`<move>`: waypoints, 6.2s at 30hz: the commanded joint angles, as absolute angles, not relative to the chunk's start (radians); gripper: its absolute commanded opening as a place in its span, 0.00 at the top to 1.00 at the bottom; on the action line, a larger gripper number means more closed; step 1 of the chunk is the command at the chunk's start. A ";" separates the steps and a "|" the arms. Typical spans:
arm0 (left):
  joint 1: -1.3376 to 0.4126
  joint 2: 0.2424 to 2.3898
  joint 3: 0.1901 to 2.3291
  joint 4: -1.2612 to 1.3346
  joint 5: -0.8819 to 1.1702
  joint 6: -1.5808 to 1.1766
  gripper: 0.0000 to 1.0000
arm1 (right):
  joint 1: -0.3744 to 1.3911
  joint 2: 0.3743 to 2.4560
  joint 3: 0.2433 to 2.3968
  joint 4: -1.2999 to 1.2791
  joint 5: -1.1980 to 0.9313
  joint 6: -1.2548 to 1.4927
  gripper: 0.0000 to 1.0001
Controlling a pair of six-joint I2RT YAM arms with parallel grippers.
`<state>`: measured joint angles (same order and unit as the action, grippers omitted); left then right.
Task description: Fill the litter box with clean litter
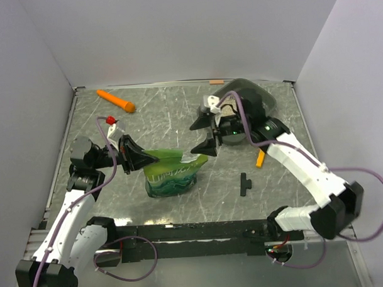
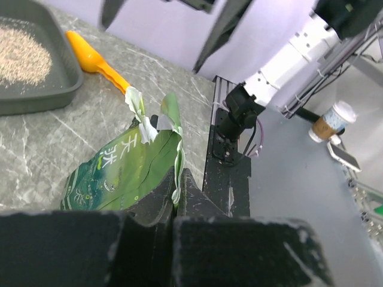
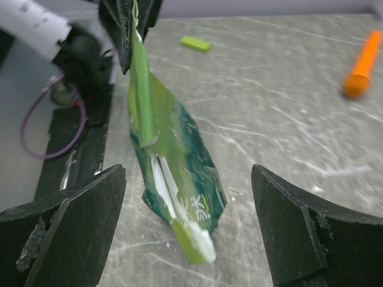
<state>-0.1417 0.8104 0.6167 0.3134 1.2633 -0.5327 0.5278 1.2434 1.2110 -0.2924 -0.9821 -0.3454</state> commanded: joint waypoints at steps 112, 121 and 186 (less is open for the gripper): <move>-0.178 0.396 0.623 -0.298 0.216 -0.360 0.46 | 0.773 1.374 1.229 -0.270 -0.548 -0.161 1.00; -0.178 0.397 0.623 -0.299 0.213 -0.360 0.46 | 0.779 1.388 1.221 -0.259 -0.538 -0.155 1.00; -0.178 0.397 0.624 -0.305 0.222 -0.365 0.43 | 0.853 1.293 1.393 -0.551 -0.129 -0.091 0.01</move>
<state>-0.1783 0.3962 0.6220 -0.3202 0.2127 -0.3607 0.8486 1.4044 1.3224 -0.5373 -0.3008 -0.1242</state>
